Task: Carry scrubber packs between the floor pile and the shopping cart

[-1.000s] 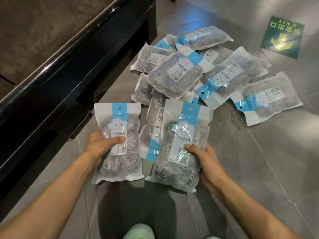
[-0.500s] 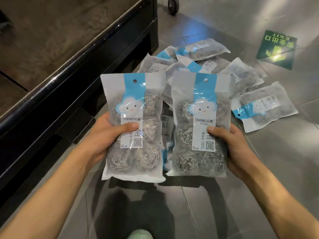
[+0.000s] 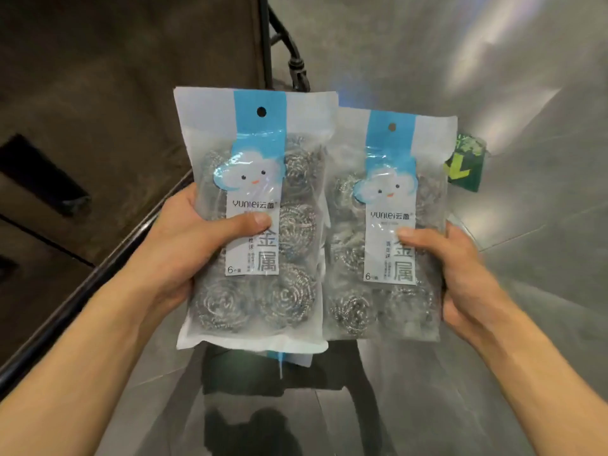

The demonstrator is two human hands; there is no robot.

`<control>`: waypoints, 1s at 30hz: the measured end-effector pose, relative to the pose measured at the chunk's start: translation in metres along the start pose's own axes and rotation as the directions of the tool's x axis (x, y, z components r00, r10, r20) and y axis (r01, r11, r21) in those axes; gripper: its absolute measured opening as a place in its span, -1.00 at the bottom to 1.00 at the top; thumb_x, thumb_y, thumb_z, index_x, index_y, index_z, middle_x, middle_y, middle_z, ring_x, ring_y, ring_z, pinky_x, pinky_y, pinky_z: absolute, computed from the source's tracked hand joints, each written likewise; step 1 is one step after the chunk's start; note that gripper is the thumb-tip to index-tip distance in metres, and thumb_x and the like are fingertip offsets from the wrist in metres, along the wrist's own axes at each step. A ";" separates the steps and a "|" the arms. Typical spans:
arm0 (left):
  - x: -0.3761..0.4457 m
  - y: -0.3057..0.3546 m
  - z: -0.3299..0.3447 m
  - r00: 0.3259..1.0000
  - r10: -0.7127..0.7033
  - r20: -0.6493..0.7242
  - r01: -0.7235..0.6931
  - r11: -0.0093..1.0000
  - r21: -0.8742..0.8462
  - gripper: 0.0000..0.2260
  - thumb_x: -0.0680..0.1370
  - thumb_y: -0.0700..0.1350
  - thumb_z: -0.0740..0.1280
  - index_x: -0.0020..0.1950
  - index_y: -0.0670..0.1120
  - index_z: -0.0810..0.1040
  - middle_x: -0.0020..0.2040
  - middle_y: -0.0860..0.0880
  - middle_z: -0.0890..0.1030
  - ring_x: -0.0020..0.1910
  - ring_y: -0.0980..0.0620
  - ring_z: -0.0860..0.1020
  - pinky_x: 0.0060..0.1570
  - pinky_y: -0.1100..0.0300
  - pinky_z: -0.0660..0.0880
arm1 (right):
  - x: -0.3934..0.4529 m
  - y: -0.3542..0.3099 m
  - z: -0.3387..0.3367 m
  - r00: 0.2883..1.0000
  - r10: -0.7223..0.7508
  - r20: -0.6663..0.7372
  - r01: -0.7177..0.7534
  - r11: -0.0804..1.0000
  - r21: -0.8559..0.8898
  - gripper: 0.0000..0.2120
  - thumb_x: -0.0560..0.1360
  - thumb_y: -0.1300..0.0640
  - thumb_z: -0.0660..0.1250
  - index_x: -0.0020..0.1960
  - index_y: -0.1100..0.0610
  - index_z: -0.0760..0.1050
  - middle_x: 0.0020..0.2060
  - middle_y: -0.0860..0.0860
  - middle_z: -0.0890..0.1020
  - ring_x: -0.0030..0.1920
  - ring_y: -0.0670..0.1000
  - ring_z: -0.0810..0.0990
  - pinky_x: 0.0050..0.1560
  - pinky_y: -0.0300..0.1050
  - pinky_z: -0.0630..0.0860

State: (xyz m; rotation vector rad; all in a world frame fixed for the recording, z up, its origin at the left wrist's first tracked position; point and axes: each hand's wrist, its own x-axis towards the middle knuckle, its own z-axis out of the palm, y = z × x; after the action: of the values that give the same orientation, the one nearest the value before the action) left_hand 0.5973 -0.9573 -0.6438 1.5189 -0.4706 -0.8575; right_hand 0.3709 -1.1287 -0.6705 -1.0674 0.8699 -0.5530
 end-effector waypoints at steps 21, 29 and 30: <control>-0.236 0.711 0.009 0.967 0.253 -0.041 -0.251 0.967 0.048 -0.58 0.34 -0.20 0.59 0.17 -0.06 0.63 -0.04 -0.05 0.77 -0.09 -0.05 0.75 -0.10 0.07 0.66 | -0.311 -0.679 0.174 0.950 -0.293 0.110 0.299 0.953 -0.045 -0.63 0.38 0.21 0.43 0.18 0.18 0.59 -0.05 0.14 0.77 -0.18 0.08 0.76 -0.29 -0.07 0.68; -0.260 0.750 -0.035 0.953 0.292 -0.086 -0.293 0.956 -0.005 -0.44 0.21 -0.10 0.64 0.19 -0.06 0.62 -0.02 -0.06 0.77 -0.07 -0.09 0.75 -0.02 -0.01 0.65 | -0.336 -0.712 0.230 0.932 -0.320 0.173 0.333 0.941 -0.054 -0.51 0.31 0.14 0.44 0.23 0.18 0.59 -0.04 0.15 0.77 -0.16 0.11 0.77 -0.30 -0.06 0.67; -0.261 0.750 -0.043 0.952 0.290 -0.093 -0.292 0.956 -0.004 -0.40 0.18 -0.11 0.67 0.19 -0.06 0.62 -0.01 -0.07 0.77 -0.06 -0.10 0.75 0.02 -0.04 0.64 | -0.337 -0.712 0.238 0.932 -0.313 0.180 0.330 0.942 -0.069 -0.52 0.30 0.14 0.44 0.23 0.18 0.59 -0.05 0.14 0.77 -0.17 0.11 0.77 -0.30 -0.06 0.67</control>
State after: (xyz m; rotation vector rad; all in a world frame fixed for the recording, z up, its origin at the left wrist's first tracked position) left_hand 0.6060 -0.8505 0.1439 1.4223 -0.6010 -0.5582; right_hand 0.3897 -1.0362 0.1463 -1.3392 0.5809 -0.6879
